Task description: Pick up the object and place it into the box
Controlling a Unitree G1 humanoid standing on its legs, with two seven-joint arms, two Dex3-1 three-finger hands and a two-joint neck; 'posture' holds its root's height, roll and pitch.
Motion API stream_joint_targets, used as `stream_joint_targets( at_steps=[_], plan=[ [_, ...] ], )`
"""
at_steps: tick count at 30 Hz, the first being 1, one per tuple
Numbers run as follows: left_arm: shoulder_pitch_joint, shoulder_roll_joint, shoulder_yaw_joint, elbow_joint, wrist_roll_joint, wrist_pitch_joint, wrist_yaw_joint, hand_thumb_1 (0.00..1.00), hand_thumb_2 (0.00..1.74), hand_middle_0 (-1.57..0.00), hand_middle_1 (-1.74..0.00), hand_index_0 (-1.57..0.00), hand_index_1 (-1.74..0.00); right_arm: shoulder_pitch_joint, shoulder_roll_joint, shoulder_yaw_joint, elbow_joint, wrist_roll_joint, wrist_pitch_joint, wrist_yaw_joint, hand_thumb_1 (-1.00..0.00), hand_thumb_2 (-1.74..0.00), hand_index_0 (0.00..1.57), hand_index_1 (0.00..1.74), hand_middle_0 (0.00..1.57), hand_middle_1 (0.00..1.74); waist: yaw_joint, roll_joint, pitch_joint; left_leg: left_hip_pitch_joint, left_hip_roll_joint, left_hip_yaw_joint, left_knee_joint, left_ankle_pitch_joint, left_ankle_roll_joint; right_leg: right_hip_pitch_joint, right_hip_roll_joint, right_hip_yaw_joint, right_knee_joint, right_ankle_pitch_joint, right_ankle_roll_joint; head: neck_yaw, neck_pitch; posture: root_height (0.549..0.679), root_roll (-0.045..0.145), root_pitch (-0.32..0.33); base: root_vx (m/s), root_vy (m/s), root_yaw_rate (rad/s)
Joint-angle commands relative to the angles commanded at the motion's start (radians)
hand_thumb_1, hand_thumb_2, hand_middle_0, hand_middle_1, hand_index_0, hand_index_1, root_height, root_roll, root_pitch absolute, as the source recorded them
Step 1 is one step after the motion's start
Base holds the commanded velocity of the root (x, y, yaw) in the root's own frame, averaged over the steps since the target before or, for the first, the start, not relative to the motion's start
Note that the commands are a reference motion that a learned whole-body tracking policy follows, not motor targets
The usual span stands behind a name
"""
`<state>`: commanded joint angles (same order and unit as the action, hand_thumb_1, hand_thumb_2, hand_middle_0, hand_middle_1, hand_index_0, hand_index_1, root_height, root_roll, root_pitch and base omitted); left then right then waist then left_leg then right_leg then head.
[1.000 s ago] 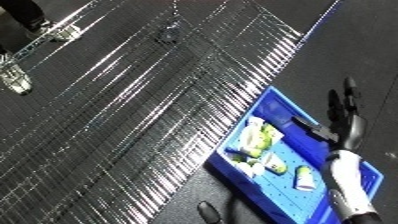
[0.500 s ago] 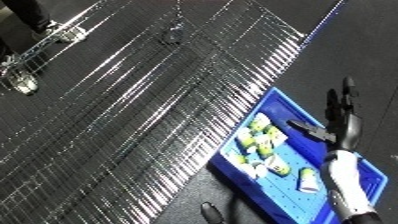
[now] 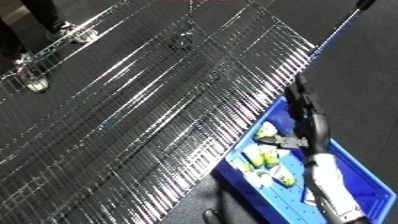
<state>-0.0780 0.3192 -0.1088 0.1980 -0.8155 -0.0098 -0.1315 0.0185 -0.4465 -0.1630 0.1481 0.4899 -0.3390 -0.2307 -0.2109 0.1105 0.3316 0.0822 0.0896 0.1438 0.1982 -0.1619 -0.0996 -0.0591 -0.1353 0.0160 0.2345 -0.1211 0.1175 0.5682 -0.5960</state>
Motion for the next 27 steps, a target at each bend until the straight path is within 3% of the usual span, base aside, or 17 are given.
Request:
stream_joint_targets(
  at_steps=[5,9,17,22,24,27],
  plan=[
    [0.015,0.007,0.012,-0.017,0.003,0.006,0.0,1.0,1.74,-1.57,-1.74,-1.57,-1.74,-0.018,0.014,0.063,-0.057,-0.024,0.027,0.071,0.0,0.0,0.0,0.0,0.0,0.0,0.036,-0.025,-0.001,-0.009,0.0,-0.028,0.006,0.005,0.0005,0.013,0.0023,-0.017,0.006,-0.008,-0.0052,-0.141,0.055,0.679,0.061,-0.057,0.06,-0.056,0.178],
    [0.006,0.016,0.014,-0.031,0.001,0.009,0.005,1.0,1.74,-1.57,-1.74,-1.57,-1.74,-0.053,0.014,0.113,-0.076,-0.042,0.051,0.096,0.0,0.0,0.0,0.0,0.0,0.0,0.069,-0.045,0.006,-0.03,0.001,-0.048,0.013,0.011,0.0004,0.012,0.0083,-0.034,0.018,-0.015,-0.0099,-0.215,0.081,0.678,0.056,-0.057,0.012,-0.069,0.196],
    [-0.013,0.023,0.014,-0.05,-0.036,0.031,0.013,1.0,1.74,-1.57,-1.74,-1.57,-1.74,-0.105,0.026,0.183,-0.064,-0.038,0.065,0.097,0.0,0.0,0.0,0.0,0.0,0.0,0.128,-0.081,0.026,-0.06,0.003,-0.093,0.029,0.022,0.0012,0.026,0.0276,-0.065,0.036,-0.027,-0.0195,-0.302,0.062,0.677,0.042,-0.064,0.029,-0.067,0.207],
    [-0.017,0.024,0.023,-0.054,-0.043,0.045,0.01,1.0,1.74,-1.57,-1.74,-1.57,-1.74,-0.119,0.039,0.212,-0.054,-0.041,0.068,0.086,0.0,0.0,0.0,0.0,0.0,0.0,0.157,-0.1,0.032,-0.07,0.003,-0.113,0.031,0.034,0.0004,0.039,0.037,-0.084,0.033,-0.029,-0.0218,-0.381,-0.023,0.678,0.036,-0.066,0.001,-0.053,0.171],
    [-0.03,0.027,0.019,-0.053,-0.043,0.051,0.015,1.0,1.74,-1.57,-1.74,-1.57,-1.74,-0.132,0.041,0.229,-0.048,-0.04,0.072,0.072,0.0,0.0,0.0,0.0,0.0,0.0,0.169,-0.109,0.036,-0.077,0.004,-0.12,0.037,0.037,0.0008,0.042,0.0391,-0.091,0.033,-0.027,-0.0213,-0.422,-0.146,0.678,0.034,-0.068,-0.045,-0.066,0.136],
    [-0.059,0.03,0.003,-0.046,-0.045,0.055,0.028,1.0,1.74,-1.57,-1.74,-1.57,-1.74,-0.153,0.042,0.251,-0.03,-0.031,0.072,0.052,0.0,0.0,0.0,0.0,0.0,0.0,0.184,-0.119,0.044,-0.087,0.005,-0.134,0.051,0.04,0.0005,0.049,0.041,-0.098,0.035,-0.025,-0.022,-0.465,-0.245,0.678,0.031,-0.077,-0.024,-0.067,0.111]
  ],
)
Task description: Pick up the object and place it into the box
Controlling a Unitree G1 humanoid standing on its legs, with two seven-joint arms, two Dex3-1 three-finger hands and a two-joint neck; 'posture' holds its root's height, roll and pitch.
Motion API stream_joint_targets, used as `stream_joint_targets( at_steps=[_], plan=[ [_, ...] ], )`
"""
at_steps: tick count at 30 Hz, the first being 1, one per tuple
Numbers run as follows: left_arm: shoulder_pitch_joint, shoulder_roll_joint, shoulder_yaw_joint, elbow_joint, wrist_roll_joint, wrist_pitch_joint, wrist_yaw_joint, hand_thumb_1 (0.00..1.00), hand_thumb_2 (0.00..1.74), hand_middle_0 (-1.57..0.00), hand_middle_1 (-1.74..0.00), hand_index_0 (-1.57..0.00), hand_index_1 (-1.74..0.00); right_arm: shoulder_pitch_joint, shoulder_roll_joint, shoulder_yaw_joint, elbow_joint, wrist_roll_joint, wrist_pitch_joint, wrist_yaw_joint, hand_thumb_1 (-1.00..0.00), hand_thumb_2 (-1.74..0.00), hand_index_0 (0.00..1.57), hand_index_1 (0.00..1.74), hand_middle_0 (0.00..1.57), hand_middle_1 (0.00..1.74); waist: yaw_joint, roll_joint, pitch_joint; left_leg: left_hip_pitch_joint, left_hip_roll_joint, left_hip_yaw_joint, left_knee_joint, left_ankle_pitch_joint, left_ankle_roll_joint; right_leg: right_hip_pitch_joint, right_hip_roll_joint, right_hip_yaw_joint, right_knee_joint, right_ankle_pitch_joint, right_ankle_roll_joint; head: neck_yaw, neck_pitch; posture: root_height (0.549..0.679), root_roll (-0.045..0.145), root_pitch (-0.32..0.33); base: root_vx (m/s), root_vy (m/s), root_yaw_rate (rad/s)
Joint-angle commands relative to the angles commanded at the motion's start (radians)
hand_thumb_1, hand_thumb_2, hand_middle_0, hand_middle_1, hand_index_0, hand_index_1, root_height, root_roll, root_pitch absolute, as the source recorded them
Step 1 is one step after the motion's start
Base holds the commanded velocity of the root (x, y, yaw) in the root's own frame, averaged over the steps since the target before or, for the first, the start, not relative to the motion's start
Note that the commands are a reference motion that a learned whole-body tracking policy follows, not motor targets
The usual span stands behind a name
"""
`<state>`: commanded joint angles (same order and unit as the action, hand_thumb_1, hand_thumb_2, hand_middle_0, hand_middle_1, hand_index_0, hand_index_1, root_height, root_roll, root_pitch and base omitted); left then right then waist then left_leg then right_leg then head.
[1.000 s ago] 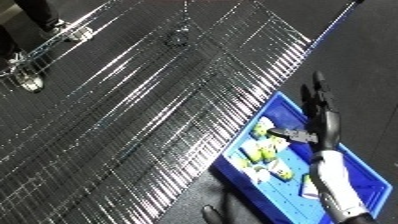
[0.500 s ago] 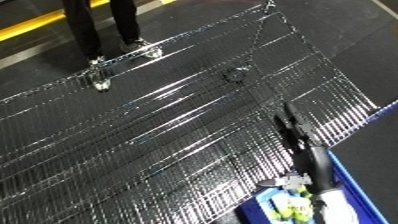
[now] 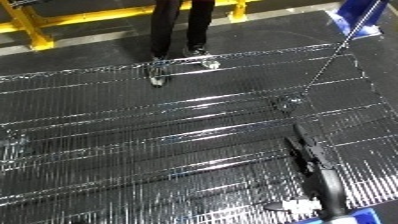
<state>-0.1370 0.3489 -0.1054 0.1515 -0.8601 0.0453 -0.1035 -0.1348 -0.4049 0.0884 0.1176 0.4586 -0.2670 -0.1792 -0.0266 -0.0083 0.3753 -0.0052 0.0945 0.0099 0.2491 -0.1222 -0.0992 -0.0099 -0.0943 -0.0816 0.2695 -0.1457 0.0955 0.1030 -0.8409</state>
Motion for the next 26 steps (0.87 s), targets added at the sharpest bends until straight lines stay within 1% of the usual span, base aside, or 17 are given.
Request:
stream_joint_targets(
  at_steps=[2,3,5,8,10,12,17,21,24,26],
  plan=[
    [-0.005,0.002,-0.008,0.004,0.0,-0.002,0.002,1.0,1.74,-1.57,-1.74,-1.57,-1.74,0.001,0.005,0.008,0.016,0.0,-0.007,-0.004,0.0,0.0,0.0,0.0,0.0,0.0,0.007,-0.004,0.001,0.006,0.0,-0.01,0.0,0.0,-0.0002,0.012,0.0005,-0.002,-0.002,-0.001,0.0005,-0.01,-0.022,0.678,0.03,-0.085,0.057,-0.04,0.084],
    [0.0,0.003,-0.008,0.004,0.0,-0.003,0.003,1.0,1.74,-1.57,-1.74,-1.57,-1.74,0.006,0.007,0.009,0.022,-0.001,-0.011,-0.003,0.0,0.0,0.0,0.0,0.0,0.0,0.009,-0.005,-0.002,0.012,-0.001,-0.014,-0.004,0.001,0.0,0.019,0.0002,-0.003,-0.004,-0.002,0.0013,-0.01,-0.022,0.678,0.03,-0.088,0.084,-0.01,0.057],
    [0.019,0.004,-0.002,-0.002,0.001,-0.002,0.002,1.0,1.74,-1.57,-1.74,-1.57,-1.74,0.022,0.01,0.008,0.029,-0.001,-0.018,0.003,0.0,0.0,0.0,0.0,0.0,0.0,0.013,-0.009,-0.011,0.023,-0.004,-0.016,-0.015,0.003,0.0008,0.03,-0.0011,-0.007,-0.011,-0.004,0.0031,-0.008,-0.021,0.678,0.031,-0.091,0.071,0.007,0.022],
    [0.047,0.003,0.016,-0.003,0.005,0.001,-0.01,1.0,1.74,-1.57,-1.74,-1.57,-1.74,0.042,0.007,0.001,0.036,0.002,-0.024,0.018,0.0,0.0,0.0,0.0,0.0,0.0,0.016,-0.014,-0.025,0.028,-0.006,-0.013,-0.02,0.003,0.0014,0.041,-0.0012,-0.012,-0.02,-0.007,0.0028,0.002,0.0,0.678,0.033,-0.09,0.033,0.012,-0.015],
    [0.054,0.002,0.023,0.002,0.009,0.002,-0.024,1.0,1.74,-1.57,-1.74,-1.57,-1.74,0.047,0.003,-0.001,0.04,0.002,-0.028,0.023,0.0,0.0,0.0,0.0,0.0,0.0,0.018,-0.016,-0.029,0.026,-0.005,-0.009,-0.016,-0.001,0.0015,0.045,-0.0004,-0.014,-0.023,-0.009,0.0018,0.016,0.02,0.678,0.033,-0.09,-0.006,0.004,-0.02],
    [0.056,0.002,0.026,0.006,0.011,0.001,-0.033,1.0,1.74,-1.57,-1.74,-1.57,-1.74,0.05,0.002,-0.001,0.043,0.0,-0.031,0.023,0.0,0.0,0.0,0.0,0.0,0.0,0.019,-0.017,-0.03,0.026,-0.005,-0.006,-0.012,-0.005,0.0015,0.049,0.0004,-0.014,-0.027,-0.009,0.0017,0.025,0.038,0.678,0.032,-0.091,-0.01,-0.003,-0.017],
    [0.065,-0.002,0.035,0.015,0.018,-0.002,-0.038,1.0,1.74,-1.57,-1.74,-1.57,-1.74,0.056,0.004,0.001,0.046,0.004,-0.032,0.015,0.0,0.0,0.0,0.0,0.0,0.0,0.021,-0.019,-0.035,0.031,-0.004,0.002,-0.003,-0.014,0.0023,0.058,-0.001,-0.014,-0.029,-0.009,0.0048,0.038,0.066,0.678,0.03,-0.097,0.004,-0.007,-0.034],
    [0.071,-0.005,0.038,0.028,0.028,0.003,-0.052,1.0,1.74,-1.57,-1.74,-1.57,-1.74,0.064,0.009,0.001,0.048,-0.001,-0.037,0.01,0.0,0.0,0.0,0.0,0.0,0.0,0.018,-0.018,-0.035,0.029,-0.003,0.008,0.015,-0.024,0.0019,0.061,-0.0021,-0.011,-0.028,-0.008,0.0053,0.049,0.067,0.678,0.029,-0.101,0.011,-0.007,-0.038],
    [0.072,-0.004,0.039,0.035,0.03,0.007,-0.06,1.0,1.74,-1.57,-1.74,-1.57,-1.74,0.066,0.014,0.003,0.043,-0.009,-0.036,0.0,0.0,0.0,0.0,0.0,0.0,0.0,0.015,-0.016,-0.034,0.032,-0.003,0.013,0.017,-0.026,0.0014,0.063,-0.0047,-0.009,-0.033,-0.003,0.0082,0.054,0.065,0.678,0.029,-0.103,0.002,-0.002,-0.057],
    [0.073,-0.004,0.041,0.04,0.029,0.007,-0.066,1.0,1.74,-1.57,-1.74,-1.57,-1.74,0.067,0.017,0.004,0.041,-0.014,-0.036,-0.006,0.0,0.0,0.0,0.0,0.0,0.0,0.012,-0.013,-0.035,0.036,-0.003,0.017,0.014,-0.026,0.0012,0.064,-0.007,-0.007,-0.037,0.0,0.0109,0.059,0.074,0.678,0.028,-0.103,0.004,0.011,-0.072]
  ],
)
